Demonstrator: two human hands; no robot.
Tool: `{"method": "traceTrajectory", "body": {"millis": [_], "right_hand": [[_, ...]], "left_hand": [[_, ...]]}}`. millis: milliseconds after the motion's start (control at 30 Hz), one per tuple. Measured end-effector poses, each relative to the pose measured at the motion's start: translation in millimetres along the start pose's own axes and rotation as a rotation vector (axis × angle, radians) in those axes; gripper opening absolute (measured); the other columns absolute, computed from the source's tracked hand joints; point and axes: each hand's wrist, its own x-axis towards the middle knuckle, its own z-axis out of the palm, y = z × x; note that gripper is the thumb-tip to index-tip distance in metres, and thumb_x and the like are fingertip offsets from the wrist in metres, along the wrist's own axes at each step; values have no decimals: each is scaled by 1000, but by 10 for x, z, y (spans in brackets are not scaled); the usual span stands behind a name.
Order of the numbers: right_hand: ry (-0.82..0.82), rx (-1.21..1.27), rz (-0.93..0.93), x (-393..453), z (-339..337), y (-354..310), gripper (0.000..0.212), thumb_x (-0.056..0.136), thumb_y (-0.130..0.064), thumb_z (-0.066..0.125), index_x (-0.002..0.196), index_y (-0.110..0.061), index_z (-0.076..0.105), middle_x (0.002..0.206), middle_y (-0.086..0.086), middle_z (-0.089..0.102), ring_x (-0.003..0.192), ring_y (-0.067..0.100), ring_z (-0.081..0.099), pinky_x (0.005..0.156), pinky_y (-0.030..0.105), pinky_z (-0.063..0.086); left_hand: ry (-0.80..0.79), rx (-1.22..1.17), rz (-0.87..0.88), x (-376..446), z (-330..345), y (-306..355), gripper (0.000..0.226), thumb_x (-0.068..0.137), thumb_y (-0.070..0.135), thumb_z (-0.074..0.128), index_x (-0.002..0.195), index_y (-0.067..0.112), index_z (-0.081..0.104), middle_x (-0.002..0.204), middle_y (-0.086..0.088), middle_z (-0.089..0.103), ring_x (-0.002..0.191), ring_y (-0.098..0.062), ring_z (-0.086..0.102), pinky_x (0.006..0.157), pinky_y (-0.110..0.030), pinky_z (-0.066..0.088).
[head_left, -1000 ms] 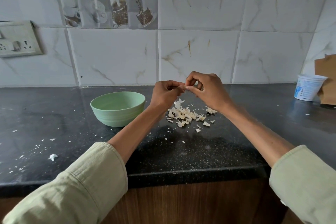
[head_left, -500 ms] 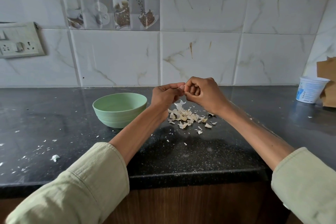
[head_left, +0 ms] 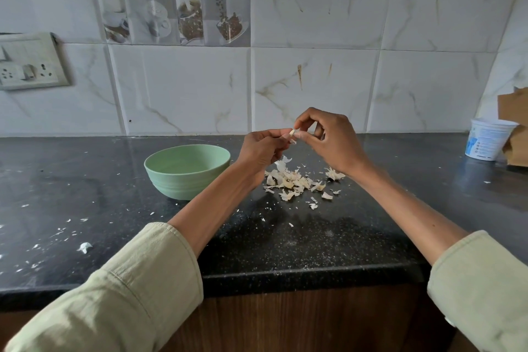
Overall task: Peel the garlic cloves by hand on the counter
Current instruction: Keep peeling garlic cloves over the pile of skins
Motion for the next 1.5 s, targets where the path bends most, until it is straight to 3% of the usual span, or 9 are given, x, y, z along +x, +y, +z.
{"method": "traceTrajectory", "body": {"millis": [133,400,533,800,967,1133,1233,1400,1500], "right_hand": [[-1,14,-2,-5,-18,-12,11,93,-24,81,98,-24,71,89,-15,72,54,21,63,62,38,57],[-52,12,-13,1,-8,14,12,93,-19,82,94,-20,70,80,-10,71,55,19,64,62,34,56],[-96,51,-5,-7,-7,12,9,95,-13,78,95,-14,70,76,-3,69,54,16,60,56,27,53],[-112,108,16,-17,35,13,6,97,-11,75,99,-11,69,76,5,70,59,25,65,52,33,58],[-111,92,21,1,82,51,10,93,-16,81,95,-17,71,76,2,71,63,24,61,60,38,53],[-112,120,25,-8,82,24,10,90,-14,83,92,-17,73,72,-3,67,57,8,53,58,28,48],[-97,135,31,0,75,21,10,90,-18,84,93,-19,75,76,-3,71,62,22,62,61,31,53],[-96,172,57,7,73,42,9,91,-18,82,93,-18,73,81,-4,74,70,27,67,64,37,57],[-115,220,121,23,53,64,24,93,-37,79,104,-20,67,88,-3,74,71,26,69,62,36,59]], "left_hand": [[-22,53,33,-7,-8,-13,10,98,8,71,93,6,80,93,-16,69,88,-25,53,74,-28,45],[-12,105,98,20,-47,-41,7,95,11,77,95,8,83,87,-13,75,84,-22,57,71,-26,45],[-3,95,91,2,-42,-33,11,93,9,78,102,4,82,93,-21,76,86,-22,59,74,-27,47],[26,64,69,-13,-4,-17,12,96,9,76,103,0,80,86,-11,76,74,-11,62,68,-21,49],[82,18,28,-11,25,-42,9,97,9,74,91,6,80,81,-9,77,76,-13,65,70,-22,52],[119,-10,43,-11,5,-16,6,97,8,74,93,8,79,80,-9,75,69,-10,64,69,-21,52],[110,-10,48,-6,-11,-7,6,97,9,74,98,6,79,78,-8,74,69,-9,63,67,-19,52],[128,-3,80,-19,5,11,9,97,11,75,101,4,78,80,-8,74,66,-7,62,64,-16,51],[149,73,151,-22,-26,16,8,96,11,76,102,5,79,83,-9,78,68,-6,66,66,-16,52]]}}
